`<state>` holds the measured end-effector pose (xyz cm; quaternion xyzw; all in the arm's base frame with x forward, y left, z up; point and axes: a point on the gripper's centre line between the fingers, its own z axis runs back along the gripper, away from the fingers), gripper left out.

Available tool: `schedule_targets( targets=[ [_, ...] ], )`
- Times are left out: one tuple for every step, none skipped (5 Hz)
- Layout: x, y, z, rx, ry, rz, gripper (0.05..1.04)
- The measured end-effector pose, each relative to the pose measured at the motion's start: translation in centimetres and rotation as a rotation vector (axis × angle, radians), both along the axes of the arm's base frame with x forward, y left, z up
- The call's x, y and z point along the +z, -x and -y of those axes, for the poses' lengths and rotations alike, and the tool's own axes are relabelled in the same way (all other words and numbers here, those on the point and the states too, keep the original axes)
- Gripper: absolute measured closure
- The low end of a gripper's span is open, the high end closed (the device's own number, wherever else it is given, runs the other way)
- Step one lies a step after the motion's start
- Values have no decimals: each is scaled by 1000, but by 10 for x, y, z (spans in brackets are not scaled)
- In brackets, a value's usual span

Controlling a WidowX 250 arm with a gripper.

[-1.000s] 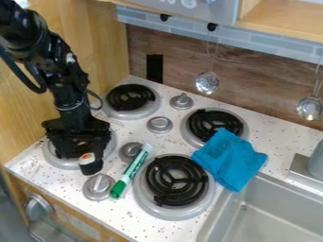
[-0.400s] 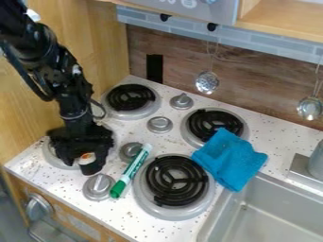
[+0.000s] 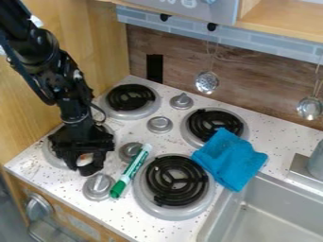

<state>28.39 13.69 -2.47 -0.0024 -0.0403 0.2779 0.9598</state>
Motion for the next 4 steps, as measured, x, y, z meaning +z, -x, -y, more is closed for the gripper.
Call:
schedule_targets(
  targets=[
    [0, 1, -1, -5, 3, 0, 478],
    [0, 2, 2, -18, 22, -7, 497],
    [15, 0, 9, -32, 59, 17, 497],
    [27, -2, 14, -36, 77, 31, 497]
  ],
)
